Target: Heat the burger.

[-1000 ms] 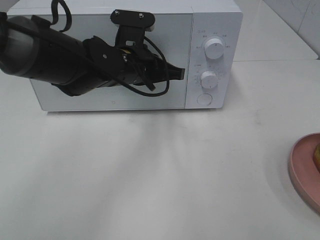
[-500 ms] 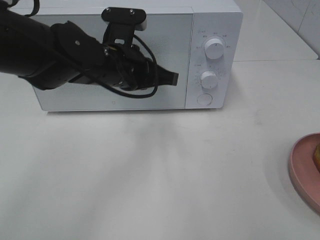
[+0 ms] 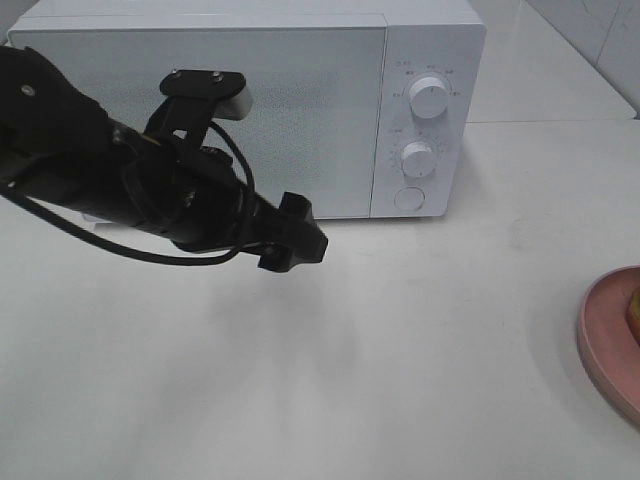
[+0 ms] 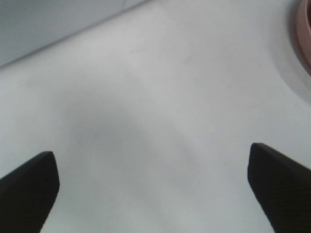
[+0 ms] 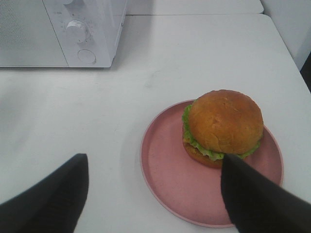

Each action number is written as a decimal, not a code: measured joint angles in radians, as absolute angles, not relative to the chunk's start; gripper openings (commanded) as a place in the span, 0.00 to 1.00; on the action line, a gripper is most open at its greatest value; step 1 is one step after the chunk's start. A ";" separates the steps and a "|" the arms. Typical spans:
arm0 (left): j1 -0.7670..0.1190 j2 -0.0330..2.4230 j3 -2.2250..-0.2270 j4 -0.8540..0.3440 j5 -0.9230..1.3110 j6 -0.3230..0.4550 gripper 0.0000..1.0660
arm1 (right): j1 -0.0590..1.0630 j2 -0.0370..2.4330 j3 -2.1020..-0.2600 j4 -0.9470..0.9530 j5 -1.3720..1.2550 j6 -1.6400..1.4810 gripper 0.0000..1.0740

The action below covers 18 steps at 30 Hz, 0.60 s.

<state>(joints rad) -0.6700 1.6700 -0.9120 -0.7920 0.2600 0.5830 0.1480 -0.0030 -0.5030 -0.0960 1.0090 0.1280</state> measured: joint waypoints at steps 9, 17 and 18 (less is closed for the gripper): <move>-0.487 1.567 -0.910 -0.491 0.667 0.314 0.94 | 0.148 -0.003 -0.503 -0.096 1.009 0.128 0.69; -0.323 1.405 -0.910 -0.287 0.919 0.164 0.94 | 0.148 -0.003 -0.503 -0.096 1.009 0.128 0.69; -0.323 1.405 -0.910 -0.287 0.919 0.164 0.94 | 0.148 -0.003 -0.503 -0.096 1.009 0.128 0.69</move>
